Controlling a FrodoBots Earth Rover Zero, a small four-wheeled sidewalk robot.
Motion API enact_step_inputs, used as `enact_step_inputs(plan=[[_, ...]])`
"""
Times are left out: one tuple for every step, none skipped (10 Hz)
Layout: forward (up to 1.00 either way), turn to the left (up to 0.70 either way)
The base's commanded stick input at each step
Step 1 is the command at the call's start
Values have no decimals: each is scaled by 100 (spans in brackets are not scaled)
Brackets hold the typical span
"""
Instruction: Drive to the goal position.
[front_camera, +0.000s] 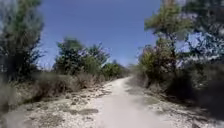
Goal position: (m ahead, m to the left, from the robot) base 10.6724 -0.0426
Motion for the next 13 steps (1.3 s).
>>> enact_step_inputs(plan=[[70, 0], [70, 0], [70, 0], [70, 0], [70, 0], [70, 0], [70, 0], [70, 0], [70, 0], [70, 0], [70, 0], [70, 0], [70, 0]])
